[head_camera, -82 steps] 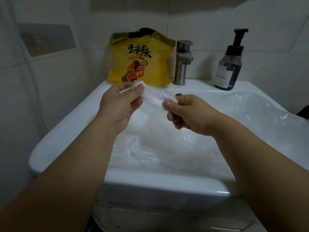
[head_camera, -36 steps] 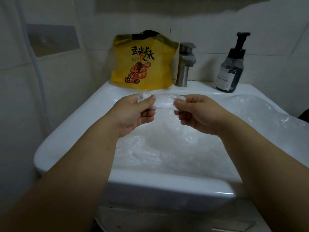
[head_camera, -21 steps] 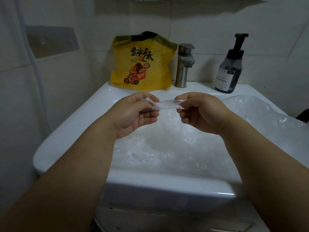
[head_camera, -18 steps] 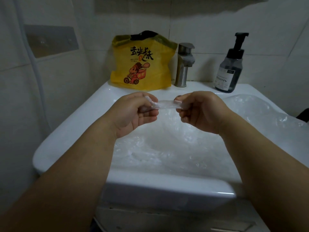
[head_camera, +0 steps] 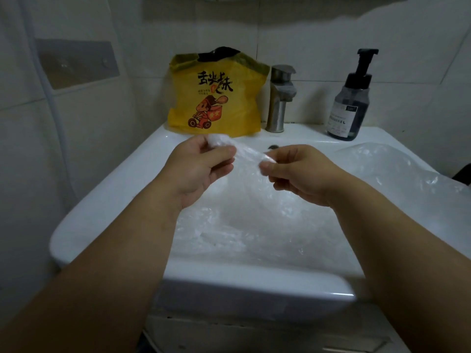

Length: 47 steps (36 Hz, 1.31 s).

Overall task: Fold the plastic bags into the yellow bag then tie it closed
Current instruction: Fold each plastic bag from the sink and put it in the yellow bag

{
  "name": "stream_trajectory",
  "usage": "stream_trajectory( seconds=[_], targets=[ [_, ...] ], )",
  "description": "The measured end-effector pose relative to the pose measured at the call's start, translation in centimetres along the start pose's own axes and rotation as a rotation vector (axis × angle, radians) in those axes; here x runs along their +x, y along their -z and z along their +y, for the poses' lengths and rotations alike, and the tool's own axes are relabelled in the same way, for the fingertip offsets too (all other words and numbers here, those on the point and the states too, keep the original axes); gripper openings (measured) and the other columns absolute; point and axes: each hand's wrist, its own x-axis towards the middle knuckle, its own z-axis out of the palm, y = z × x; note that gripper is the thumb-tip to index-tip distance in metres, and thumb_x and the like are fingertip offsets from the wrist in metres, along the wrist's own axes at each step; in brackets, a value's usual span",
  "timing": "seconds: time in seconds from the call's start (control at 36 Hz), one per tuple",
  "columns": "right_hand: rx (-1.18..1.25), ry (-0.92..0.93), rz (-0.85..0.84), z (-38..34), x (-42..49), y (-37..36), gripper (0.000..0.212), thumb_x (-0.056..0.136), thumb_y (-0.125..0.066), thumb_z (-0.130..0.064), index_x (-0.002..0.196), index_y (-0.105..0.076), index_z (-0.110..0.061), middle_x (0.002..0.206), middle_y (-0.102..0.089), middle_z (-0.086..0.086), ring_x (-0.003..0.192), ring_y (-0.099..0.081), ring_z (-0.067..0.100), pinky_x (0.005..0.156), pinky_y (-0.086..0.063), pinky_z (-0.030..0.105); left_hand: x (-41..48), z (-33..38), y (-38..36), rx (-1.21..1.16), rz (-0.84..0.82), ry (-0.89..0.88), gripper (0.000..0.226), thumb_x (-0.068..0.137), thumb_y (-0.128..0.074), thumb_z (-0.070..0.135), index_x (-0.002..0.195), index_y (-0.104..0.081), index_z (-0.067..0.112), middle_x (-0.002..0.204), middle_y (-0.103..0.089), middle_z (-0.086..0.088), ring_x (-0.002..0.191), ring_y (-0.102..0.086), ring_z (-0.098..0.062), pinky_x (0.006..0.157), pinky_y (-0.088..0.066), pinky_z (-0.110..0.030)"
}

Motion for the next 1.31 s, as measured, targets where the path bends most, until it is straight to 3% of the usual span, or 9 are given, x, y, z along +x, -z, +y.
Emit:
stream_trajectory(
  seconds=[0.17, 0.22, 0.33, 0.44, 0.58, 0.72, 0.94, 1.11, 1.31],
  targets=[
    [-0.194, 0.106, 0.007, -0.5, -0.3, -1.8, 0.022, 0.097, -0.053, -0.025, 0.081, -0.062, -0.012, 0.071, -0.055, 0.001, 0.064, -0.052, 0.013, 0.065, -0.049, 0.027, 0.1, 0.3, -0.4, -0.255, -0.097, 0.063, 0.015, 0.079, -0.068, 0.019, 0.091, -0.059, 0.017, 0.076, -0.063, 0.004, 0.075, -0.059, -0.006, 0.064, -0.051, -0.018],
    [-0.183, 0.151, 0.015, -0.3, -0.2, -2.5, 0.023, 0.097, -0.053, -0.025, 0.078, -0.061, -0.015, 0.066, -0.057, -0.003, 0.061, -0.053, 0.009, 0.062, -0.048, 0.025, -0.1, -0.1, -0.8, -0.148, -0.189, 0.127, 0.038, 0.069, -0.076, 0.034, 0.099, -0.060, 0.017, 0.088, -0.067, -0.001, 0.087, -0.063, -0.013, 0.076, -0.054, -0.027],
    [-0.086, 0.168, -0.064, -0.1, -0.3, -3.6, 0.017, 0.096, -0.051, -0.009, 0.091, -0.067, -0.013, 0.072, -0.069, -0.006, 0.063, -0.064, 0.000, 0.056, -0.048, 0.013, -0.8, -1.2, -2.2, 0.126, -0.305, 0.180, 0.041, 0.074, -0.065, 0.048, 0.099, -0.067, 0.015, 0.105, -0.068, -0.010, 0.102, -0.063, -0.024, 0.087, -0.056, -0.034],
    [-0.129, 0.216, -0.045, -0.3, -0.4, -4.1, 0.020, 0.097, -0.053, -0.015, 0.086, -0.067, -0.006, 0.072, -0.065, 0.000, 0.060, -0.056, 0.010, 0.054, -0.046, 0.019, -0.7, -1.0, -2.2, 0.101, -0.234, 0.177, 0.043, 0.096, -0.043, 0.045, 0.106, -0.067, 0.011, 0.106, -0.065, -0.021, 0.092, -0.062, -0.029, 0.077, -0.055, -0.033],
    [-0.148, 0.176, -0.054, -0.5, -0.3, -3.8, 0.031, 0.094, -0.057, -0.026, 0.088, -0.070, 0.001, 0.066, -0.059, 0.000, 0.058, -0.051, 0.006, 0.057, -0.046, 0.021, -0.2, -0.4, -1.9, -0.050, -0.192, 0.144, 0.054, 0.102, -0.025, 0.048, 0.100, -0.070, 0.019, 0.098, -0.073, 0.003, 0.094, -0.066, -0.017, 0.081, -0.054, -0.033],
    [-0.089, 0.110, -0.115, -0.8, -0.5, -3.6, 0.024, 0.092, -0.061, -0.024, 0.084, -0.070, -0.004, 0.061, -0.057, 0.000, 0.058, -0.050, 0.010, 0.060, -0.046, 0.024, 0.3, 0.5, -1.2, -0.334, -0.078, 0.101, 0.053, 0.101, -0.031, 0.050, 0.088, -0.070, 0.017, 0.090, -0.073, 0.003, 0.087, -0.064, -0.012, 0.073, -0.053, -0.028],
    [-0.039, 0.064, -0.149, -1.0, -0.7, -3.4, 0.019, 0.091, -0.061, -0.021, 0.088, -0.070, -0.004, 0.062, -0.056, 0.001, 0.056, -0.050, 0.008, 0.057, -0.046, 0.020, 0.4, 0.6, -1.1, -0.340, 0.103, 0.062, 0.055, 0.098, -0.046, 0.047, 0.059, -0.069, 0.015, 0.069, -0.071, 0.002, 0.053, -0.064, -0.006, 0.072, -0.054, -0.033],
    [-0.059, 0.044, -0.157, -0.9, -0.6, -3.3, 0.017, 0.092, -0.061, -0.022, 0.083, -0.070, -0.011, 0.063, -0.057, 0.000, 0.055, -0.051, 0.007, 0.057, -0.047, 0.020, 0.8, 0.3, -0.9, -0.308, 0.242, 0.036, 0.034, 0.096, -0.055, 0.039, 0.073, -0.059, 0.014, 0.061, -0.067, 0.005, 0.049, -0.061, -0.003, 0.070, -0.057, -0.032],
    [-0.090, 0.042, -0.163, -0.8, -0.5, -3.2, 0.018, 0.092, -0.061, -0.023, 0.085, -0.071, -0.010, 0.062, -0.058, -0.002, 0.053, -0.052, 0.003, 0.056, -0.048, 0.018, 1.0, 0.6, -0.3, -0.349, 0.368, -0.010, 0.039, 0.098, -0.053, 0.037, 0.066, -0.049, 0.014, 0.049, -0.061, 0.004, 0.043, -0.057, -0.005, 0.082, -0.055, -0.033]
  ],
)
